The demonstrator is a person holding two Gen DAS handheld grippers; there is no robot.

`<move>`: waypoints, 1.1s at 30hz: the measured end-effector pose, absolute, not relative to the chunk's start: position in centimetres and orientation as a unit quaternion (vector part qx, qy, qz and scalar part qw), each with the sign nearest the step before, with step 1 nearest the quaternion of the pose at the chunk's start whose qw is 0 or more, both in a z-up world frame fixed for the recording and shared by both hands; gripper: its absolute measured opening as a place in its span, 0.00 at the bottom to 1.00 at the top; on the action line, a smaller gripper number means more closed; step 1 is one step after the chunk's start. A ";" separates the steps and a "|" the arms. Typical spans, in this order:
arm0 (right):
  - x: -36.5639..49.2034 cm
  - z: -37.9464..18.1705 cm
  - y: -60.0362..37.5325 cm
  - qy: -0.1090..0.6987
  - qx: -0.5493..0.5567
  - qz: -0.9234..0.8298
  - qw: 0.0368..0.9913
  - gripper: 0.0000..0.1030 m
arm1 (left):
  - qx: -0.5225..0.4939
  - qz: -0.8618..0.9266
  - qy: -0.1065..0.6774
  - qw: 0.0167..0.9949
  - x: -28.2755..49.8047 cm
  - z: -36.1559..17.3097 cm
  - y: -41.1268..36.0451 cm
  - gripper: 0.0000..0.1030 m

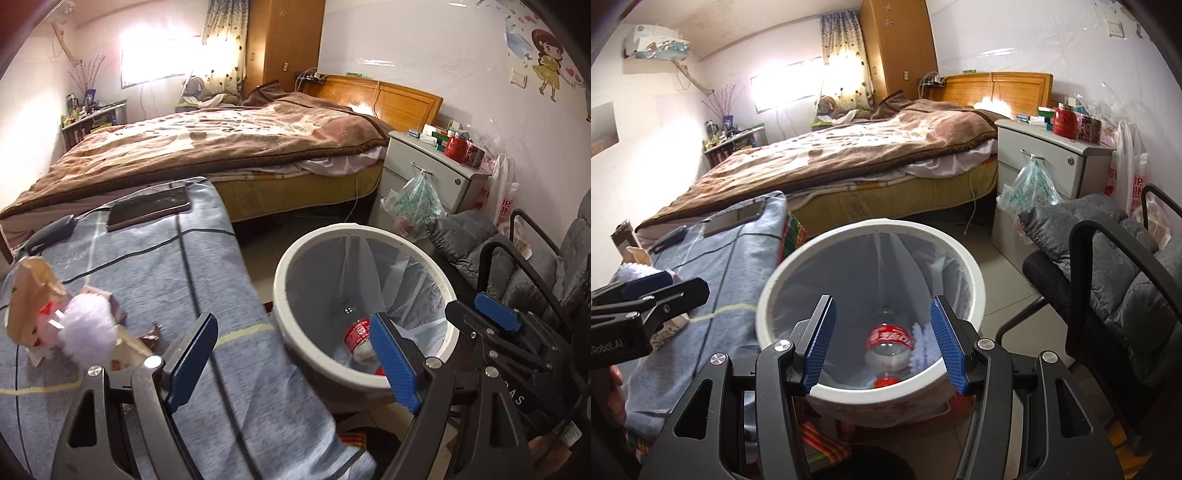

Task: Collect trash
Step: 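Move both open tools back over the trash on the mattress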

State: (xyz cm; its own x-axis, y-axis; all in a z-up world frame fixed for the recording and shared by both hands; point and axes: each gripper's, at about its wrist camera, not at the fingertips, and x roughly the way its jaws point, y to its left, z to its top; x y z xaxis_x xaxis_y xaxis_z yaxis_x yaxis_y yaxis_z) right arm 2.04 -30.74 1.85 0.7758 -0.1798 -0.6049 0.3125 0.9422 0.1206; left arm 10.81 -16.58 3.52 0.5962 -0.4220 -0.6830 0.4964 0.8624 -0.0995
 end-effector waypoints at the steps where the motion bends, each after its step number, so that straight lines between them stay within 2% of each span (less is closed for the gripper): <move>1: 2.0 2.0 -30.4 0.306 0.107 -0.128 0.937 0.54 | 0.046 -0.256 0.368 0.893 10.7 3.6 -16.0 0.83; 12: 2.5 2.7 -26.4 0.294 0.089 -0.085 0.948 0.54 | 0.028 -0.213 0.341 0.915 8.7 4.8 -9.9 0.83; 33: 6.0 -0.1 -16.5 0.348 0.063 0.045 0.934 0.54 | -0.034 -0.054 0.367 0.928 9.6 1.4 5.3 0.83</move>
